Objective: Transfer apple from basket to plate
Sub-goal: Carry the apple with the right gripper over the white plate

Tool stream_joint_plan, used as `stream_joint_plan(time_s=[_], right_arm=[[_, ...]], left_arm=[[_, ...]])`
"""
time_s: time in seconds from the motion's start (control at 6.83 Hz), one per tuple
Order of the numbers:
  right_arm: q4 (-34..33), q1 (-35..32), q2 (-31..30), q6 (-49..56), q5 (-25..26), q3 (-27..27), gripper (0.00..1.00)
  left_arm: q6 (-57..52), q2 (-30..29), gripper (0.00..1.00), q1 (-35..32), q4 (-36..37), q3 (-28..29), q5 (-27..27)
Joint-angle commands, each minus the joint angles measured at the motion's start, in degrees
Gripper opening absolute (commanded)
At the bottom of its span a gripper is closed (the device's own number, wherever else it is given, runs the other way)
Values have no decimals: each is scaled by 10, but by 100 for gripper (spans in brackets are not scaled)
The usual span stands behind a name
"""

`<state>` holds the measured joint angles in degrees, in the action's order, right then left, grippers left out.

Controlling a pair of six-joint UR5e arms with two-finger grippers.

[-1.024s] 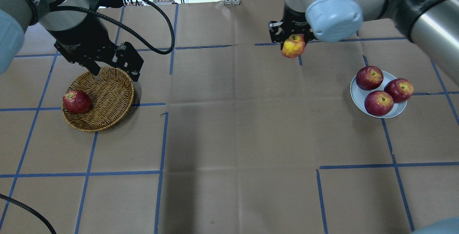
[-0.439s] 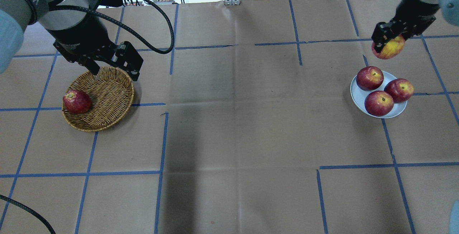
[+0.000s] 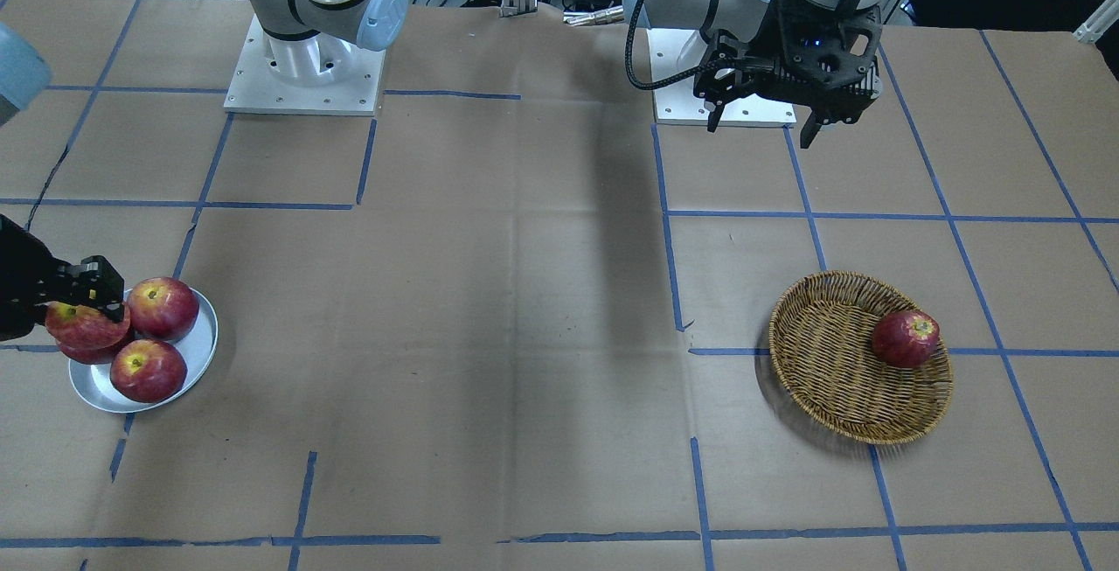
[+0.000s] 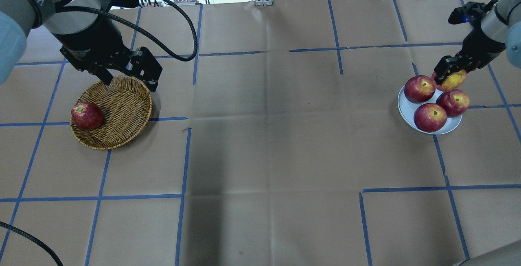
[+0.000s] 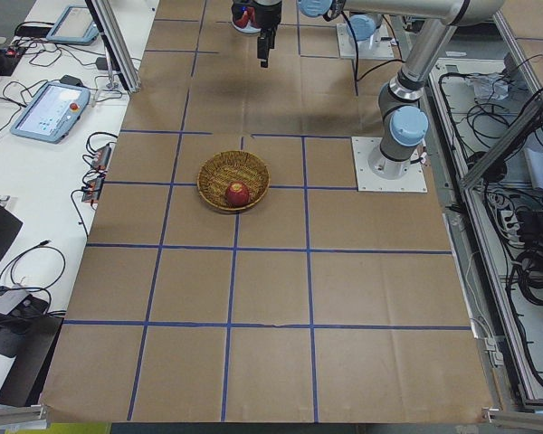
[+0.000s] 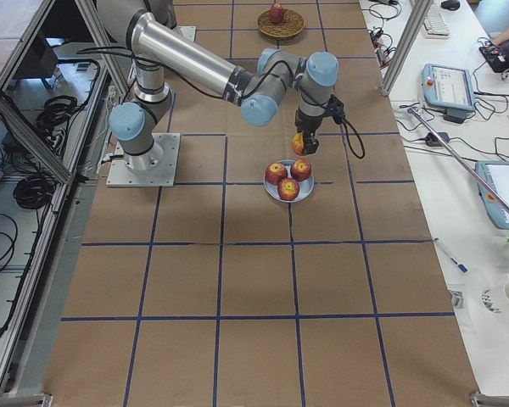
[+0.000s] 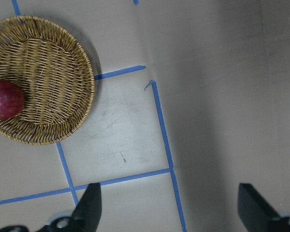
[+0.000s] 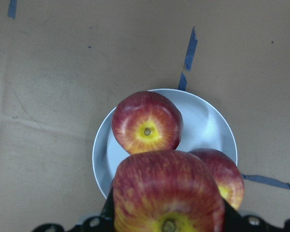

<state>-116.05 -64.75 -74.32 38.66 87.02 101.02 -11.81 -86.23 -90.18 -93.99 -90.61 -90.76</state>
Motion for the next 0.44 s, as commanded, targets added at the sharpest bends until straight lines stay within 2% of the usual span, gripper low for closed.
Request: stream_joint_plan(time_s=[0.0, 0.29], right_arm=[[-63, 2, -1, 5, 4, 42, 49], [-62, 3, 0, 4, 10, 44, 50]], left_arm=[[0, 0, 99, 0, 1, 1, 0], [0, -1, 99, 0, 2, 1, 0]])
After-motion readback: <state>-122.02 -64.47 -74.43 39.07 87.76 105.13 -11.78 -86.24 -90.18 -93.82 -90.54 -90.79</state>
